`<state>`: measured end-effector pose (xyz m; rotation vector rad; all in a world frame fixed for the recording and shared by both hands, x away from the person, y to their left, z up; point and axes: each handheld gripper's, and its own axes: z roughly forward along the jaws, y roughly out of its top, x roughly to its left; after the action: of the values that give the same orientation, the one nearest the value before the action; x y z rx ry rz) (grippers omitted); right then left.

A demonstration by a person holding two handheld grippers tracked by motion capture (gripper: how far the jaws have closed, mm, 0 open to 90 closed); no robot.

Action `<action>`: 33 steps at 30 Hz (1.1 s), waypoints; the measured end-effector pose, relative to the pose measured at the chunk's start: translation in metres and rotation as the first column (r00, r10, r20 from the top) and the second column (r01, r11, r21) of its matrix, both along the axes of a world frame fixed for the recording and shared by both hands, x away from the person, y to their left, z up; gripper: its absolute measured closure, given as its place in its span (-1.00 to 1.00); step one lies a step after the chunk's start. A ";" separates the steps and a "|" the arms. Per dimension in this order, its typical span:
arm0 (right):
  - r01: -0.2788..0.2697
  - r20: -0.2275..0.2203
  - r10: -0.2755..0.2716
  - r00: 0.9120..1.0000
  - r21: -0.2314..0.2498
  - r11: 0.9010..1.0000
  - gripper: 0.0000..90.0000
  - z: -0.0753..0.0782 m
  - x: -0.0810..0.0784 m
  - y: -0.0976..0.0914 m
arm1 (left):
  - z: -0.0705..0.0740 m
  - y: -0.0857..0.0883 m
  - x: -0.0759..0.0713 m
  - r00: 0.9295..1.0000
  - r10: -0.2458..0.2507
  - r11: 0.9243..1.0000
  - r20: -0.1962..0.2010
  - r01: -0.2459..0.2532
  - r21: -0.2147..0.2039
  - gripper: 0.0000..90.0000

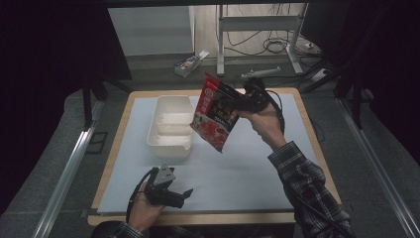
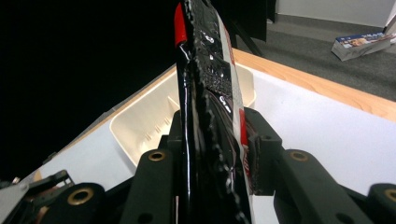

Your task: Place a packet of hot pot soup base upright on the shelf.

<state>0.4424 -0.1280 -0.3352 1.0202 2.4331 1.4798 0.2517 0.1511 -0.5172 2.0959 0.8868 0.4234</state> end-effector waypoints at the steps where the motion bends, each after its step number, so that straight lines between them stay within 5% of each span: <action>1: -0.001 0.002 0.001 1.000 -0.001 1.000 0.50 0.001 0.001 0.002 | 0.000 0.001 0.000 1.000 0.001 1.000 0.000 -0.001 0.007 -0.94; 20: -0.050 0.037 0.051 0.998 -0.019 0.999 0.50 0.014 0.030 0.070 | -0.001 0.008 -0.004 0.999 0.037 0.999 0.011 -0.037 0.027 -0.99; 33: -0.109 0.031 0.111 0.993 -0.063 0.992 0.50 0.002 0.037 0.121 | -0.003 0.007 -0.003 0.999 0.042 0.998 0.005 -0.042 0.043 -1.00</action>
<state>0.4792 -0.0073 -0.3332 0.8545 2.5311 1.4318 0.2483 0.1580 -0.5198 2.1183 0.9279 0.4729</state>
